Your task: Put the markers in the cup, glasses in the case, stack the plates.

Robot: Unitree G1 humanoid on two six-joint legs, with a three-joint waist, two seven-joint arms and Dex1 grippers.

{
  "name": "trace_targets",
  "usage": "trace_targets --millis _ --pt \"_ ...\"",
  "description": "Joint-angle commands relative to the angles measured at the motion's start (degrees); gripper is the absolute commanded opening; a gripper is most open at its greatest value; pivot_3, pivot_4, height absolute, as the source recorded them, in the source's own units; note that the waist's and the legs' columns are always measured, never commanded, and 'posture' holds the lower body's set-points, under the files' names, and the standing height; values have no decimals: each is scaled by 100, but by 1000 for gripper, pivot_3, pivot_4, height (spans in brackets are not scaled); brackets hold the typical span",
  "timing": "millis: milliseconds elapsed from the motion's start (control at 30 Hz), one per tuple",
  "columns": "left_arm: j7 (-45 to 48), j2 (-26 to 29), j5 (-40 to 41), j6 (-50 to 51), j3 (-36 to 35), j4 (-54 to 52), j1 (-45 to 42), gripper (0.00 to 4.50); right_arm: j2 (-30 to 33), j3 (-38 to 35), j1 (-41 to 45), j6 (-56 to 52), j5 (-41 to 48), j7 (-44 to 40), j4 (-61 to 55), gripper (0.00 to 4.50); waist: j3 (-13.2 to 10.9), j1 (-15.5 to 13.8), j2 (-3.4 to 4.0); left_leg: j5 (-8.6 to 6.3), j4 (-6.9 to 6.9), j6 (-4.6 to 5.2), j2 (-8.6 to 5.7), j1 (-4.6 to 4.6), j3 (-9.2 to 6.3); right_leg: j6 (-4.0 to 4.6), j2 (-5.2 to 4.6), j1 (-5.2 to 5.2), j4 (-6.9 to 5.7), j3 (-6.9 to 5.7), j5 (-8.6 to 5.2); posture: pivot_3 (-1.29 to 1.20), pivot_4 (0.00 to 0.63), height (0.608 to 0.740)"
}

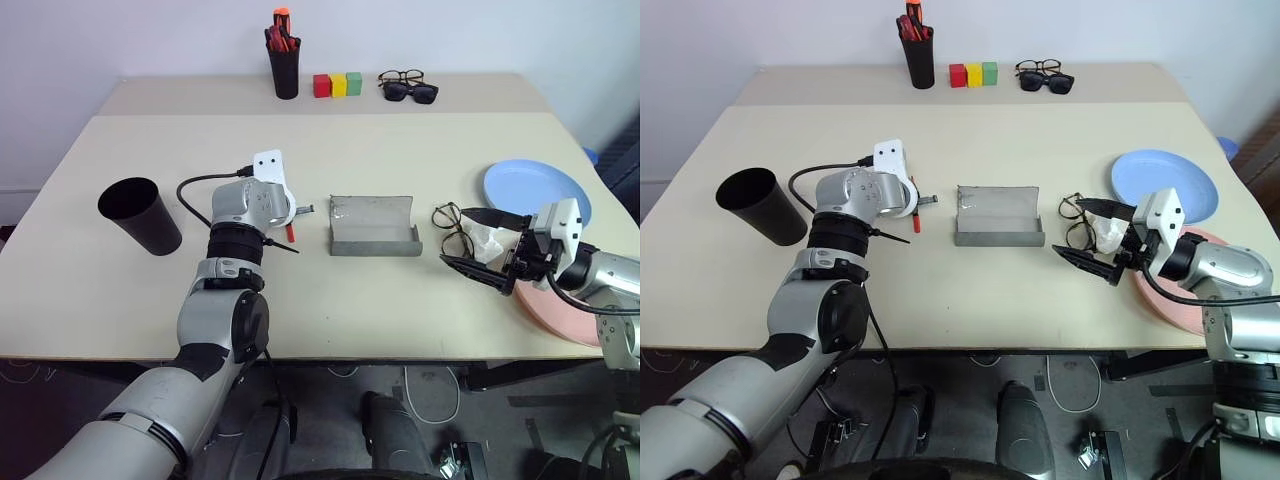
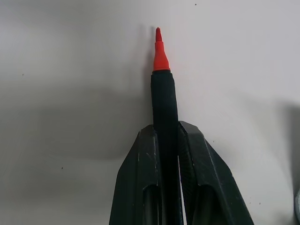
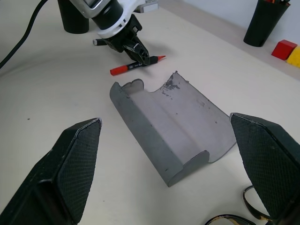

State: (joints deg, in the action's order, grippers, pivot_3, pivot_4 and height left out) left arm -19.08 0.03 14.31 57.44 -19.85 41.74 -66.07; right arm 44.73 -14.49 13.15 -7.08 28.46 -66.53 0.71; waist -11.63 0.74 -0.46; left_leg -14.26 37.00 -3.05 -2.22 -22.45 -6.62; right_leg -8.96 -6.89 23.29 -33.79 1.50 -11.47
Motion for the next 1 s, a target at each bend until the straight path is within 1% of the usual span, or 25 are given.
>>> trace_targets --millis 33,100,167,200,267,300,367,400,467,533,567,667,800,1000 --pt "78 4 18 -78 35 -261 101 12 43 -144 53 49 69 42 -119 4500 0 1 0 0 0 0 0 0 0 0 0 0 -1 0 0 0 150 740" --pt "390 -22 59 -120 236 -704 243 12 35 -112 116 54 54 50 -72 4500 0 5 0 0 0 -1 0 0 0 0 0 0 -1 0 0 0 150 740" --pt "807 -13 80 -68 619 -1487 448 12 26 -79 207 65 40 48 3 4500 -1 8 -1 1 -1 -2 0 -1 0 1 0 3 -3 0 0 0 150 740" --pt "949 80 -115 -220 1015 -2084 648 12 20 -57 269 82 29 37 60 4500 -2 5 -3 3 -2 -5 0 -5 0 2 0 9 -5 1 1 0 150 740" --pt "1270 274 -166 -463 1414 -3505 1139 12 -31 -8 446 104 36 21 195 4500 -4 23 -4 6 -3 -10 0 -10 0 22 0 15 -12 4 13 0 150 740" --pt "1356 464 -375 -911 1610 -4101 1407 12 -61 27 531 119 33 9 259 4500 -5 28 -4 7 -6 -12 1 -10 2 24 0 20 -13 8 14 0 150 740" --pt "1322 783 -800 -1614 1799 -4885 1836 12 -116 90 667 134 32 -22 365 4500 -4 15 -3 9 -9 -17 2 -7 3 27 0 23 -18 9 14 0 150 740" --pt "1255 902 -976 -1878 1833 -5153 2011 12 -142 115 723 140 32 -39 415 4500 -2 27 0 13 -11 -23 2 -4 2 29 0 22 -23 9 14 0 150 740" --pt "1011 1229 -1433 -2712 1682 -5701 2431 12 -198 212 867 193 -11 -116 570 4500 0 21 3 14 -13 -25 3 2 4 31 0 19 -22 11 15 0 150 740" --pt "924 1414 -1660 -3130 1585 -5907 2678 12 -226 273 960 234 -39 -166 696 4500 -1 3 2 15 -11 -26 3 4 4 31 0 14 -22 12 15 0 150 740" --pt "860 1658 -1936 -3331 1493 -6058 2983 12 -269 342 1048 274 -66 -220 812 4500 -1 -5 2 15 -8 -26 2 4 4 31 0 13 -21 12 15 0 150 740" --pt "580 2034 -2496 -3772 1152 -6387 3691 12 -398 528 1321 351 -128 -364 1134 4500 -1 17 1 15 -2 -25 2 3 6 31 0 11 -21 14 16 0 150 740" --pt "243 1972 -2767 -3902 857 -6344 3996 12 -515 674 1605 449 -215 -505 1481 4500 -2 -22 -4 15 0 -24 2 1 -1 33 0 12 -28 11 16 0 150 740" --pt "-44 1858 -2921 -4244 739 -5676 3935 12 -662 779 1928 568 -320 -613 1827 4500 -2 -3 -3 15 1 -24 0 4 -2 32 0 10 -30 11 16 0 150 740"
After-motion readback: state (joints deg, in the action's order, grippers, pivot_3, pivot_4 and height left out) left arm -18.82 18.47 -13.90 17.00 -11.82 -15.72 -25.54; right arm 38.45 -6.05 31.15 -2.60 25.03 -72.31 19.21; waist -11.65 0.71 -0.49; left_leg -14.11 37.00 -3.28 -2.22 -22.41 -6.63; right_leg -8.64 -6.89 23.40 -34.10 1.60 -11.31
